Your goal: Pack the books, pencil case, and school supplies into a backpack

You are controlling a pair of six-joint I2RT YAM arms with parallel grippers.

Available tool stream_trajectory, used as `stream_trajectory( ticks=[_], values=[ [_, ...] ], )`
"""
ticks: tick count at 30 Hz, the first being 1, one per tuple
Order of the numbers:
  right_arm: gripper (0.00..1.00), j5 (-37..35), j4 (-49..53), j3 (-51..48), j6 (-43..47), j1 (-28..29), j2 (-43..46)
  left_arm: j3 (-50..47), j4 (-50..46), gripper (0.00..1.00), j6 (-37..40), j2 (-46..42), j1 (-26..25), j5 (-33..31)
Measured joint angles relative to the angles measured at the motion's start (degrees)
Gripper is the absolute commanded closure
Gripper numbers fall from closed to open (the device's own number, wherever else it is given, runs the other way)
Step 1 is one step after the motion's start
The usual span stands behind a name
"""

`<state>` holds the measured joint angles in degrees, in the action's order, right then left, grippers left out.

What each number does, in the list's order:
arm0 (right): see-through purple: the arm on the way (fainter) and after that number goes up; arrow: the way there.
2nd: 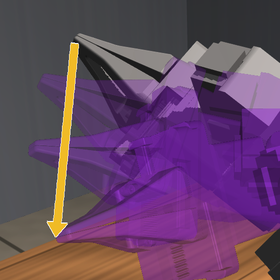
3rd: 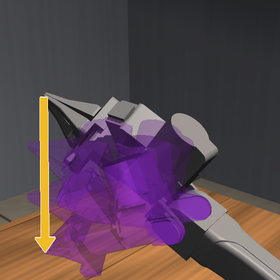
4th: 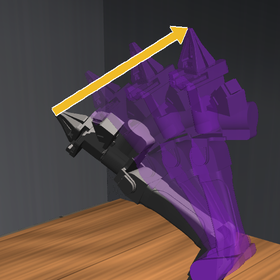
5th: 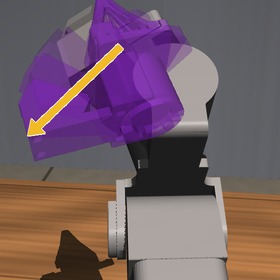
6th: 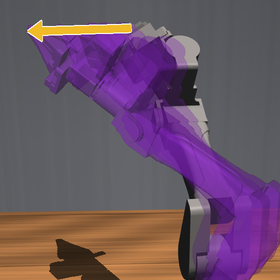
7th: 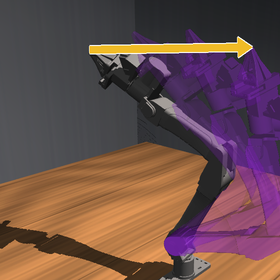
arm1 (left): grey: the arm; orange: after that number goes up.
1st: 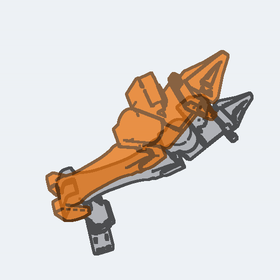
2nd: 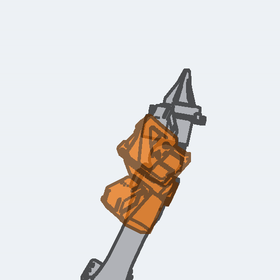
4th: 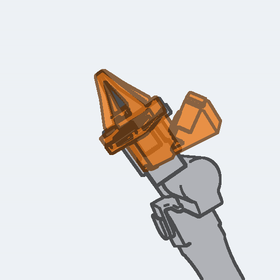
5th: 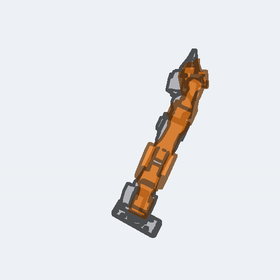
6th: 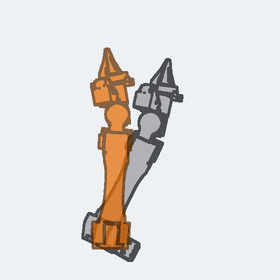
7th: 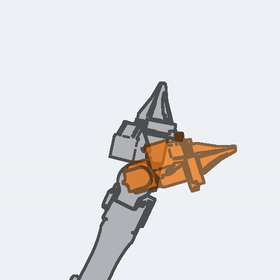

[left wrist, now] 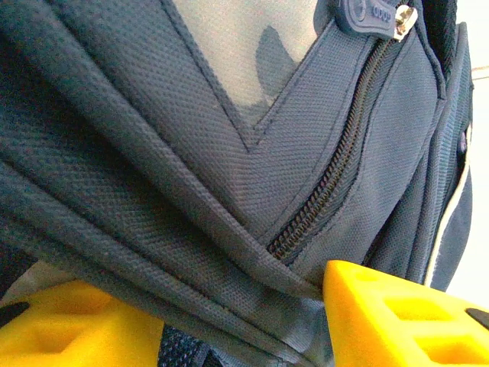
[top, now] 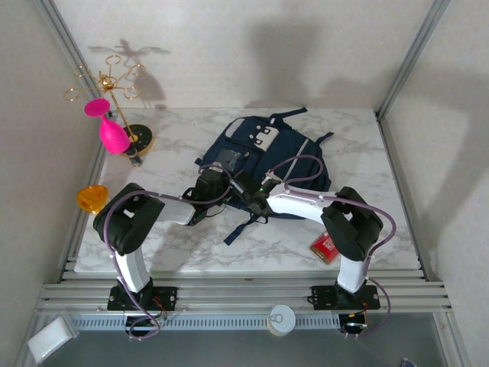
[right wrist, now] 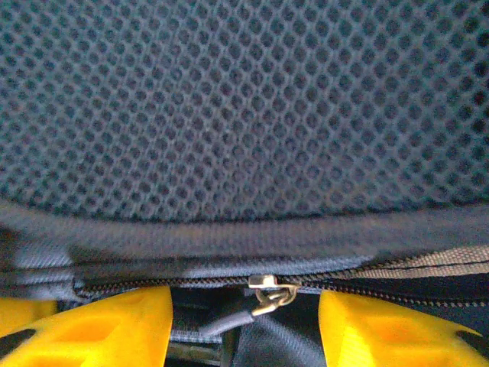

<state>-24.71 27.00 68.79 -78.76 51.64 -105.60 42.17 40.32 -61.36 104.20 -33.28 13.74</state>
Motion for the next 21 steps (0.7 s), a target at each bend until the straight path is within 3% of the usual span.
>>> stream_trajectory(
  ticks=[13, 21],
  values=[
    [0.59, -5.2, 5.35, 0.61, -1.66, 0.74, -0.92, -0.13, 0.63, 0.45, -0.17, 0.63, 0.37, 0.28],
    [0.62, -4.17, 6.27, 1.31, 0.61, 0.74, -0.15, -0.13, 0.59, 0.44, -0.11, 0.63, 0.37, 0.44]
  ],
)
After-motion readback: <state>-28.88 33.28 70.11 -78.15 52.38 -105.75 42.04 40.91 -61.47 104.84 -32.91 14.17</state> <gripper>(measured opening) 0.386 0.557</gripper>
